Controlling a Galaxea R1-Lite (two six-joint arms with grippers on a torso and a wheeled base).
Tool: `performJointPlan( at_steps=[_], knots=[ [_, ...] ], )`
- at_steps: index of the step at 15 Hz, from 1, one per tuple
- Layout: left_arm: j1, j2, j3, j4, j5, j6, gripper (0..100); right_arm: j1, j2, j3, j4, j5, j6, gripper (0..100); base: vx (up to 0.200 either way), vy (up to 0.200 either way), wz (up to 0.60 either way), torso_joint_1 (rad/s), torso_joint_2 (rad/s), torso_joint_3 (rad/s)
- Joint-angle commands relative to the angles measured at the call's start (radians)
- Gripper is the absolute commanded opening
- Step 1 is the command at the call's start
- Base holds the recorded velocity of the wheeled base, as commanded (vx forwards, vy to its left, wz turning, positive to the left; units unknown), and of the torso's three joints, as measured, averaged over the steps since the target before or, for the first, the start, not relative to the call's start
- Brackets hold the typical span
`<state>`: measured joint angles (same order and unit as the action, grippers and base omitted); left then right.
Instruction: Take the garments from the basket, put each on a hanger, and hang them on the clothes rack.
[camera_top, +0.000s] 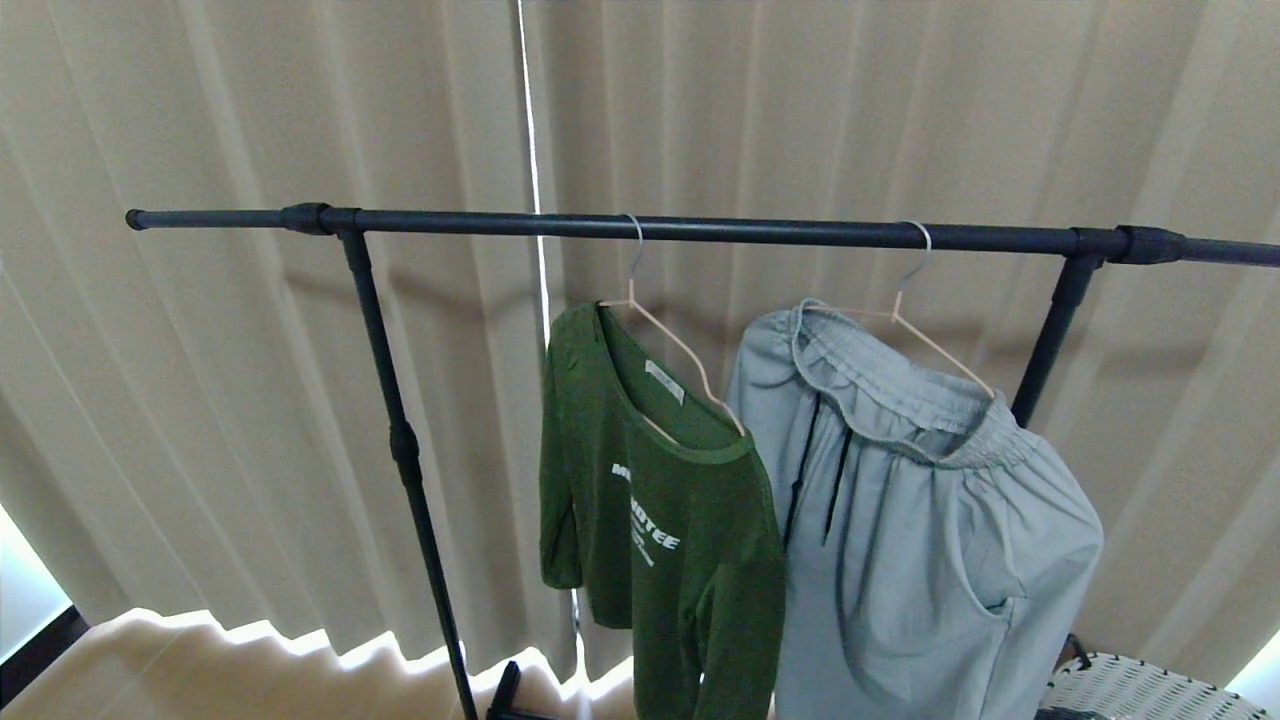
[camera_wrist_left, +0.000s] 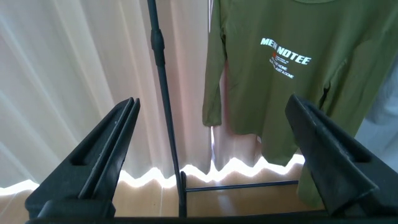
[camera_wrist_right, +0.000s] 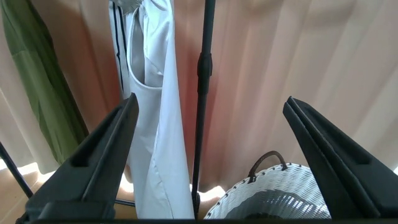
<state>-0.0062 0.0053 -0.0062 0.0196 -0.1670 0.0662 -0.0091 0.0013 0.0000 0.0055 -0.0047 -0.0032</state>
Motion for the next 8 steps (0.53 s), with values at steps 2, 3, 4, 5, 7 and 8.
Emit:
performJointPlan(
  at_steps=[2,3,4,5,7,8],
  knots=[
    [0.0,-0.001,0.0,0.0,0.0,-0.002,100,0.0,-0.001,0.0,0.002,0.003,0.002,100,0.0,0.0,0.0,0.0,0.0,0.0],
    [0.0,-0.001,0.0,0.0,0.0,0.0,100,0.0,-0.001,0.0,0.001,0.002,0.005,100,0.0,0.0,0.0,0.0,0.0,0.0],
    [0.0,-0.001,0.0,0.0,0.0,0.0,100,0.0,-0.001,0.0,0.001,0.002,0.006,100,0.0,0.0,0.0,0.0,0.0,0.0],
    [0.0,-0.001,0.0,0.0,0.0,0.0,100,0.0,-0.001,0.0,0.001,0.0,0.009,100,0.0,0.0,0.0,0.0,0.0,0.0],
    [0.0,-0.001,0.0,0.0,0.0,0.0,100,0.0,-0.001,0.0,0.001,0.0,0.008,100,0.0,0.0,0.0,0.0,0.0,0.0],
    [0.0,-0.001,0.0,0.0,0.0,0.0,100,0.0,-0.001,0.0,0.001,0.0,0.009,100,0.0,0.0,0.0,0.0,0.0,0.0]
  ],
)
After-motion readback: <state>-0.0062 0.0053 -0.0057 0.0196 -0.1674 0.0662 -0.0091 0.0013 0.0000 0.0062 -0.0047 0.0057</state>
